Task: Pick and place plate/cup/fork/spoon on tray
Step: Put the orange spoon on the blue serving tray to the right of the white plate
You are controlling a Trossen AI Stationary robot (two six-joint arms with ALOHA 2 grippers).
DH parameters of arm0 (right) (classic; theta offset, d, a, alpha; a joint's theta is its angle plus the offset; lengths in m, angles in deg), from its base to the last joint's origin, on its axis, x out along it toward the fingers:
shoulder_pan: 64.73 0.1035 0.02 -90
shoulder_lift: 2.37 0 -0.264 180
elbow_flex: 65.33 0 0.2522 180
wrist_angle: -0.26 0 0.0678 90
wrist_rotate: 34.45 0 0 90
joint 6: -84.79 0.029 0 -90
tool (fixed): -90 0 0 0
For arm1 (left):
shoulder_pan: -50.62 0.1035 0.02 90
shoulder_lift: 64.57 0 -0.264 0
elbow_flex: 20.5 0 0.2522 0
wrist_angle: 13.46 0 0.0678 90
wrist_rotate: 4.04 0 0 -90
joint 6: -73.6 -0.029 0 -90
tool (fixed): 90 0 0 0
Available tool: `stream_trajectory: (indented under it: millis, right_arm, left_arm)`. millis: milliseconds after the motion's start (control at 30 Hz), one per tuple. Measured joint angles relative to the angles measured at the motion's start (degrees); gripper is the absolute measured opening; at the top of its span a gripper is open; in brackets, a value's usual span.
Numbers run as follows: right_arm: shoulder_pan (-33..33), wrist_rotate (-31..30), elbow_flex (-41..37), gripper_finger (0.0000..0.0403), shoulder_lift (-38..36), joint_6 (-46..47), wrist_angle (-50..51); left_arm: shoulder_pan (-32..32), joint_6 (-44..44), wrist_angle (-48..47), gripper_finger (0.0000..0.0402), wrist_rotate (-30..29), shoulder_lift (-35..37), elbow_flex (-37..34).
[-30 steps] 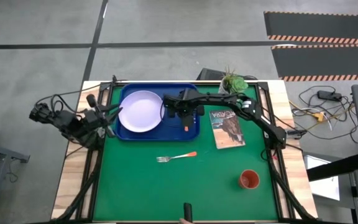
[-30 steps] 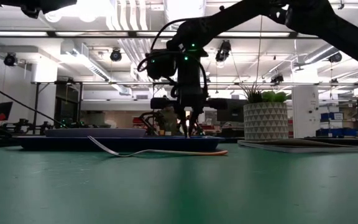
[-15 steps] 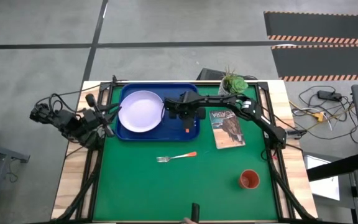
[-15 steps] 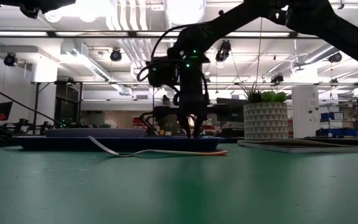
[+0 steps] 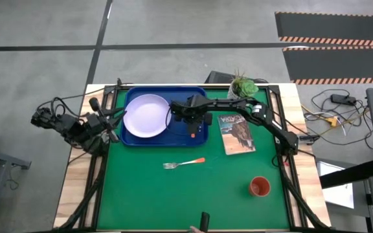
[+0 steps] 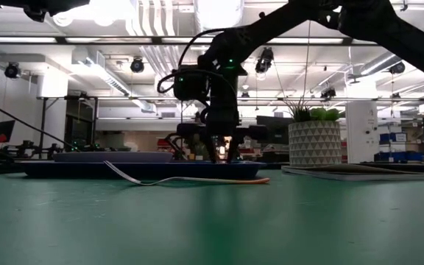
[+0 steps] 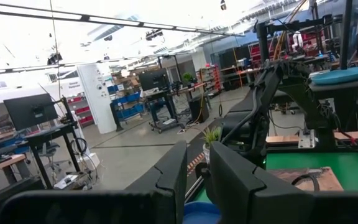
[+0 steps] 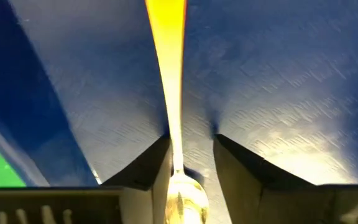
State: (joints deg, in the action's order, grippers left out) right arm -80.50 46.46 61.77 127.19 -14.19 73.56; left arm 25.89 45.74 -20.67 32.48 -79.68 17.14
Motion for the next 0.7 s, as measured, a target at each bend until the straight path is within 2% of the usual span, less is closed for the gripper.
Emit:
stream_trajectory:
  millis: [233,333,400,467,633,700]
  right_arm:
    - [1.6,-0.4,3.4,0.0142,-1.1,0.0,0.5]
    - [2.7,-3.2,3.9,0.0145,-2.6,1.1,0.6]
    - [3.6,-5.3,4.1,0.0145,-3.7,5.6,0.6]
    - [4.5,-6.0,4.3,0.0142,-4.5,15.3,0.6]
    - [5.8,-8.0,4.5,0.0118,-6.5,63.0,-1.9]
    - [5.5,-7.6,4.5,0.0105,-6.6,77.3,-1.2]
  left_arm:
    - [0.0,0.0,0.0,0.0056,0.0,0.0,0.0]
    - [0.0,0.0,0.0,0.0056,0.0,0.0,0.0]
    - [0.0,0.0,0.0,0.0056,0.0,0.0,0.0]
    - [0.0,0.1,0.0,0.0056,0.0,0.0,-0.1]
    - [0.0,0.3,-0.1,0.0056,0.0,0.0,-0.7]
    - [0.0,0.4,0.0,0.0056,0.0,0.0,-0.7]
